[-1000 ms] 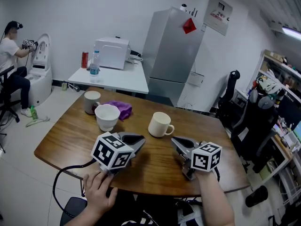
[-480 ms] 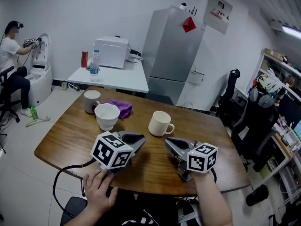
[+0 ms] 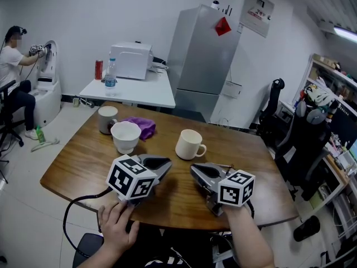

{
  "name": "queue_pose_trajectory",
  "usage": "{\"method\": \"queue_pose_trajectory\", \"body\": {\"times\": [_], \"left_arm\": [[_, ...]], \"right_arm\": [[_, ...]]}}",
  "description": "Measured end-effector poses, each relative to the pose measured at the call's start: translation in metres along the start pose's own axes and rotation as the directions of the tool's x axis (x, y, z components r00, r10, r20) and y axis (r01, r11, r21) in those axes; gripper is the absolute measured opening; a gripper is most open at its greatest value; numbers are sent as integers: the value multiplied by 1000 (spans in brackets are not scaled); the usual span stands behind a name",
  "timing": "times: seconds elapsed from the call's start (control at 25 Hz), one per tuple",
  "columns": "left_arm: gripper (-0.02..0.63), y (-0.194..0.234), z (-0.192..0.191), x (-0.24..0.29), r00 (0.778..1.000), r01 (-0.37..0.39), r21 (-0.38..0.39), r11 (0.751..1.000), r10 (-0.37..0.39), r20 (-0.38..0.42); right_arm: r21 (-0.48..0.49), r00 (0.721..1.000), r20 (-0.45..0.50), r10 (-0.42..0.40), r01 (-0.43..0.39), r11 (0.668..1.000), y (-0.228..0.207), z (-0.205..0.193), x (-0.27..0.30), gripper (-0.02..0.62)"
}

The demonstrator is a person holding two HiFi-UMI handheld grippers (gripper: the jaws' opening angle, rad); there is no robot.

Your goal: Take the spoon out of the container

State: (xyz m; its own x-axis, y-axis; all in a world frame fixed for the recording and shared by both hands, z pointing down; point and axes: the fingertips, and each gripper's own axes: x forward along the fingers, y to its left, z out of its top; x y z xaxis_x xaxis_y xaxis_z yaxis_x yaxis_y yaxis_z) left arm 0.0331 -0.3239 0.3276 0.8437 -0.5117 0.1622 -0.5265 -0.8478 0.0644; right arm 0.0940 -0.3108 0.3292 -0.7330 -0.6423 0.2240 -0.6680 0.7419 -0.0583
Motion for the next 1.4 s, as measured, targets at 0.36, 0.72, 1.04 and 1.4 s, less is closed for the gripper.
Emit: {"method": "queue_pose_trajectory", "body": {"times": [0.36, 0.72, 1.04, 1.4], "left_arm": [[23, 6, -2, -9, 1000, 10, -1, 1000, -10, 1], [23, 11, 1, -13, 1000, -1, -5, 1000, 1, 1], [23, 8, 3, -11, 1000, -1, -2, 1000, 1, 1], [23, 7, 2, -12, 1000, 2, -5, 1000, -2, -1]], "right_arm": [[7, 999, 38, -1, 1, 1000, 7, 4, 6, 3], [5, 999, 37, 11, -11, 1000, 10, 8, 12, 2], [5, 999, 38, 10, -10, 1000, 9, 8, 8, 2], [7, 999, 34, 9, -9, 1000, 10, 8, 8, 0]]}}
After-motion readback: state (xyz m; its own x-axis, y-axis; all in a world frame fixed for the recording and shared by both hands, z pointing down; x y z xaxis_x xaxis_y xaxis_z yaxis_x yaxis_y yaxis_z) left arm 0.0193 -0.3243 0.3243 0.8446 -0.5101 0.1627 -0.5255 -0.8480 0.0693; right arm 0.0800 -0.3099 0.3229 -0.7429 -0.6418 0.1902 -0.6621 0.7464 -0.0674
